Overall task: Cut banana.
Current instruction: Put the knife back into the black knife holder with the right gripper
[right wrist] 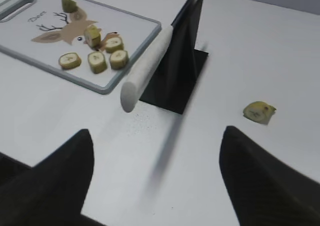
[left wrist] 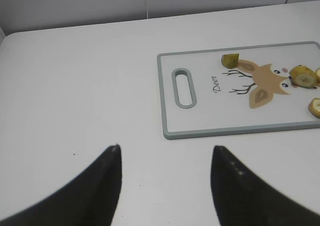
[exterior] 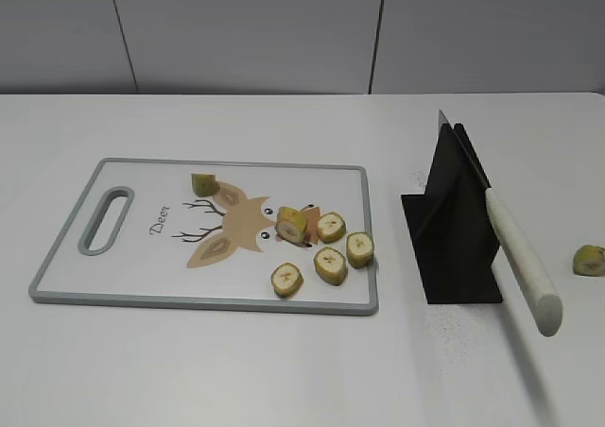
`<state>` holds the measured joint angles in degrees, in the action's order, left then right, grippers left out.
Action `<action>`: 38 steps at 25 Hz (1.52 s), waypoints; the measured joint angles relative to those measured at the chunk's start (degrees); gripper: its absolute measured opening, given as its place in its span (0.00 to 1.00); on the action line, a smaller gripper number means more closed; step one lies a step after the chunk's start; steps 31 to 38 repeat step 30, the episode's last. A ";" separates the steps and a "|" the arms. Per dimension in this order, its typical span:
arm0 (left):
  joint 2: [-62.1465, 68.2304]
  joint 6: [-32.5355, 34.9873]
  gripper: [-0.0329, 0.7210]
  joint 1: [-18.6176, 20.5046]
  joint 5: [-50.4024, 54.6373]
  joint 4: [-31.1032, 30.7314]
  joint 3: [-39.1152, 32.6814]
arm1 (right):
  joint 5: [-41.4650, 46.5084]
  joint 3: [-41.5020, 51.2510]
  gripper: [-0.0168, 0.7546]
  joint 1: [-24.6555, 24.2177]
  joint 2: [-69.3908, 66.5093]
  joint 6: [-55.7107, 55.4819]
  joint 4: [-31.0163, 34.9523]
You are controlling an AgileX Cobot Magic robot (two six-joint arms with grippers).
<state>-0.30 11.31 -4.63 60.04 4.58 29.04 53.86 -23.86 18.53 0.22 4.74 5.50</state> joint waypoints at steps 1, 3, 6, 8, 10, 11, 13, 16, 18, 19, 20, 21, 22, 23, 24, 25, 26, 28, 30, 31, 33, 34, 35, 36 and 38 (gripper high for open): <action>0.00 0.00 0.78 0.00 0.00 0.00 0.00 | 0.00 0.00 0.79 -2.07 0.00 0.00 0.60; 0.00 0.00 0.78 0.00 0.00 0.00 0.00 | 0.00 0.00 0.79 -6.45 0.00 -0.07 1.50; 0.00 0.00 0.78 0.00 0.00 0.00 0.00 | 0.00 0.00 0.79 -12.49 0.00 -0.11 2.41; 0.00 0.00 0.78 0.00 0.00 0.05 0.00 | 0.00 0.00 0.79 -14.92 0.00 -0.11 2.95; 0.00 0.00 0.78 0.07 0.00 -0.01 0.00 | -0.05 0.00 0.78 -16.34 0.00 -0.11 3.29; 0.00 0.00 0.78 0.24 0.00 -0.01 0.00 | -0.05 0.00 0.78 -16.80 0.00 -0.11 3.61; 0.00 0.00 0.78 0.72 0.00 -0.01 0.00 | -0.05 0.00 0.78 -17.77 0.00 -0.11 3.94; 0.00 0.00 0.78 1.24 0.00 -0.01 0.00 | -0.05 0.00 0.78 -19.63 0.00 -0.14 4.28; 0.00 0.00 0.78 1.36 0.00 -0.01 0.00 | -0.05 0.00 0.78 -20.42 0.00 -0.14 4.34; 0.00 0.00 0.78 1.36 0.00 -0.01 0.00 | -0.05 0.00 0.78 -20.63 0.00 -0.14 4.40; 0.00 0.00 0.78 1.36 0.00 -0.01 0.00 | -0.05 0.00 0.78 -20.69 0.00 -0.14 4.52; 0.00 0.00 0.78 1.36 0.00 -0.01 0.00 | -0.05 0.00 0.78 -20.75 0.00 -0.14 4.51; 0.00 0.00 0.78 1.36 0.00 -0.01 0.00 | -0.05 0.00 0.78 -20.75 0.00 -0.14 4.51; 0.00 0.00 0.78 1.36 0.00 -0.01 0.00 | -0.05 0.00 0.78 -20.75 0.00 -0.14 4.51; 0.00 0.00 0.78 1.36 0.00 -0.01 0.00 | -0.05 0.00 0.78 -20.75 0.00 -0.14 4.51; 0.00 0.00 0.78 1.36 0.00 -0.01 0.00 | -0.05 0.00 0.78 -20.75 0.00 -0.14 4.51; 0.00 0.00 0.78 1.36 0.00 -0.01 0.00 | -0.05 0.00 0.78 -20.75 0.00 -0.14 4.53; 0.00 0.00 0.78 1.36 0.00 -0.01 0.00 | -0.05 0.00 0.78 -20.75 0.00 -0.14 4.53; 0.00 0.00 0.78 1.36 0.00 -0.01 0.00 | -0.05 0.00 0.78 -20.75 0.00 -0.14 4.53; 0.00 0.00 0.78 1.36 0.00 -0.01 0.00 | -0.05 0.00 0.78 -20.75 0.00 -0.14 4.53; 0.00 0.00 0.78 1.36 0.00 -0.01 0.00 | -0.05 0.00 0.78 -20.75 0.00 -0.14 4.53; 0.00 0.00 0.78 1.36 0.00 -0.01 0.00 | -0.05 0.00 0.78 -20.75 0.00 -0.14 4.53; 0.00 0.00 0.78 1.36 0.00 -0.01 0.00 | -0.05 0.00 0.78 -20.75 0.00 -0.14 4.53; 0.00 0.00 0.78 1.36 0.00 -0.01 0.00 | -0.05 0.00 0.78 -20.75 0.00 -0.14 4.53; 0.00 0.00 0.78 1.36 0.00 -0.01 0.00 | -0.05 0.00 0.78 -20.75 0.00 -0.14 4.53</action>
